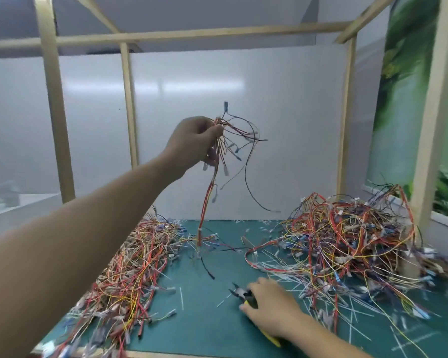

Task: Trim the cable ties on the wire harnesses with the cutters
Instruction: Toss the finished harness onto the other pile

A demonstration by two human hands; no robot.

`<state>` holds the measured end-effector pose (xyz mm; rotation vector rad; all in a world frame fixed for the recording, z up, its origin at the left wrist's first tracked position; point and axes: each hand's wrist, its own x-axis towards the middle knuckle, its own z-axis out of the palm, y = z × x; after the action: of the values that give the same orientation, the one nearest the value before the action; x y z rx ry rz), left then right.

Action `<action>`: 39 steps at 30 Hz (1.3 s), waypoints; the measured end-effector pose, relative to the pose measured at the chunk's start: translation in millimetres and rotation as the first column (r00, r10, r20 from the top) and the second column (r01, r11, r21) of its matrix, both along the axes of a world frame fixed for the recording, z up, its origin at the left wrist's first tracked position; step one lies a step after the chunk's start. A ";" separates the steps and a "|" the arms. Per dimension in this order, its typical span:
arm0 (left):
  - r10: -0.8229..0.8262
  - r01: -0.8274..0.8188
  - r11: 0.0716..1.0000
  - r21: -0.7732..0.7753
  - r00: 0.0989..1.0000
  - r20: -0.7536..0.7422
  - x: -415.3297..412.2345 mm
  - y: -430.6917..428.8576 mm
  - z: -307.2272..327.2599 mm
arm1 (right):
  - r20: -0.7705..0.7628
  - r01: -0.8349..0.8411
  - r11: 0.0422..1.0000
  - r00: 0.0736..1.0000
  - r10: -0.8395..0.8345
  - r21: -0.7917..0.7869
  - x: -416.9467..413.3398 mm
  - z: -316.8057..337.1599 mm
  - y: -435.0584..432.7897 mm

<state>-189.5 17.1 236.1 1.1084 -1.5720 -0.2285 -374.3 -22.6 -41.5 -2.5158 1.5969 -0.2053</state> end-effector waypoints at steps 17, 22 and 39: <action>0.068 -0.073 0.994 -0.085 0.996 -0.055 -7.5 4.5 -36.0 | 0.766 -0.115 0.974 0.639 -0.076 0.192 -18.0 104.3 14.9; 0.189 -0.179 0.973 -0.145 0.980 0.060 -2.3 -0.9 -55.0 | 0.856 -0.110 0.969 0.498 -0.140 0.223 -44.1 119.4 10.9; 0.005 0.007 1.000 -0.016 0.784 0.621 -70.8 -28.1 -136.0 | 0.992 -0.270 0.955 0.066 -0.108 0.122 -37.7 128.7 -5.9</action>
<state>-260.3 -11.0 100.1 1.2406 -2.1529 0.1810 -412.0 -28.5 87.3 -1.3666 0.6932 -1.2907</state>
